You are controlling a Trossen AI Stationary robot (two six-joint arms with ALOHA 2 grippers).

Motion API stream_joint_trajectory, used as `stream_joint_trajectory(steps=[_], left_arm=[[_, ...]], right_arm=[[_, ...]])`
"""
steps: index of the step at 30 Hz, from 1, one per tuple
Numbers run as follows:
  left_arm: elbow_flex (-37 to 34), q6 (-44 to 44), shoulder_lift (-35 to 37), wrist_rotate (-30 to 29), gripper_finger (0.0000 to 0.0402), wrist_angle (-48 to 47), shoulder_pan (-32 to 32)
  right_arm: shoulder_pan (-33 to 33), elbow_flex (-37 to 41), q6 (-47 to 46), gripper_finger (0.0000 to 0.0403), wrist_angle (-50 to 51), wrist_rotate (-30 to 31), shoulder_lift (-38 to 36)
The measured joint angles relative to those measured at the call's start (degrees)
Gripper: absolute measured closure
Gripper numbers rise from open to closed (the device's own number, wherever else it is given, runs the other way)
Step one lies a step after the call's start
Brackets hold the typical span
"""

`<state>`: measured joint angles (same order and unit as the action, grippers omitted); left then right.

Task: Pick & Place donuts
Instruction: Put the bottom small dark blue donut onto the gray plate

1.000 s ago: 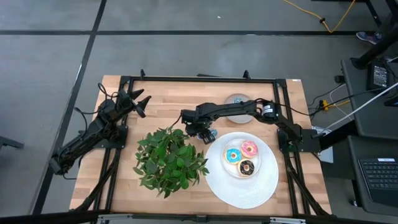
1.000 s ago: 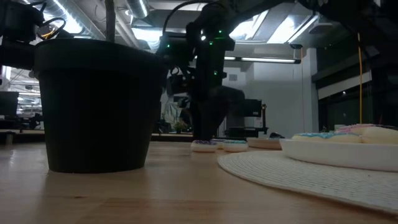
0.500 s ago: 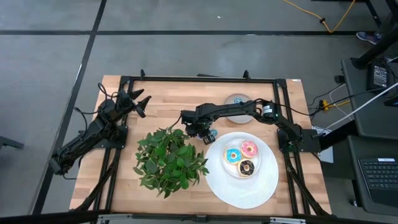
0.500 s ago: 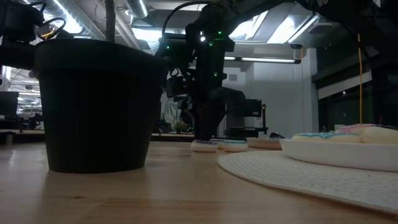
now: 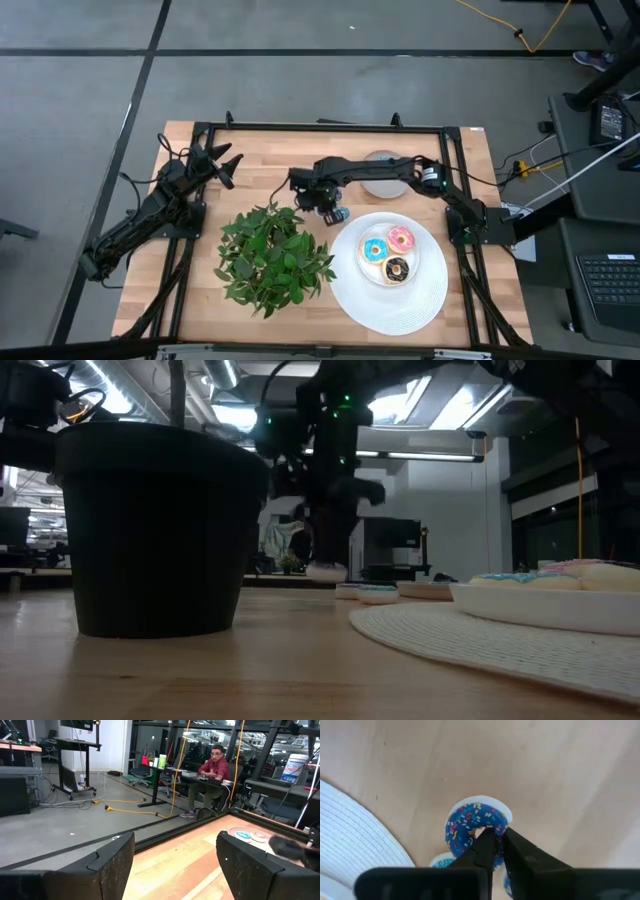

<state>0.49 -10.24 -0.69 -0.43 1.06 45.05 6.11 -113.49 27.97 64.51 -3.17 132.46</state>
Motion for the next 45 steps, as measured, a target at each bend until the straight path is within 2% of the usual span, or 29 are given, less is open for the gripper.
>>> stream_joint_trajectory(steps=[5, 11, 18, 26, 32, 45], left_arm=[[0.0, 0.0, 0.0, 0.0, 0.0131, 0.0, 0.0], [0.0, 0.0, 0.0, 0.0, 0.0131, 0.0, 0.0], [0.0, 0.0, 0.0, 0.0, 0.0131, 0.0, 0.0], [0.0, 0.0, 0.0, 0.0, 0.0131, 0.0, 0.0], [0.0, 0.0, 0.0, 0.0, 0.0131, 0.0, 0.0], [0.0, 0.0, 0.0, 0.0, 0.0131, 0.0, 0.0]], right_arm=[[1.3, -5.1, -5.0, 0.0370, 4.1, 0.1, 0.0], [2.8, -9.2, -15.9, 0.0385, 6.8, 0.1, 0.0], [4.6, -10.1, -29.8, 0.0378, 7.8, 0.1, -0.1], [7.3, -9.5, -36.9, 0.0387, 6.3, 0.1, -1.6], [9.5, -1.4, -40.7, 0.0381, 1.4, 0.1, -6.4], [14.7, 25.7, -48.8, 0.0384, -10.8, 0.5, -23.1]])
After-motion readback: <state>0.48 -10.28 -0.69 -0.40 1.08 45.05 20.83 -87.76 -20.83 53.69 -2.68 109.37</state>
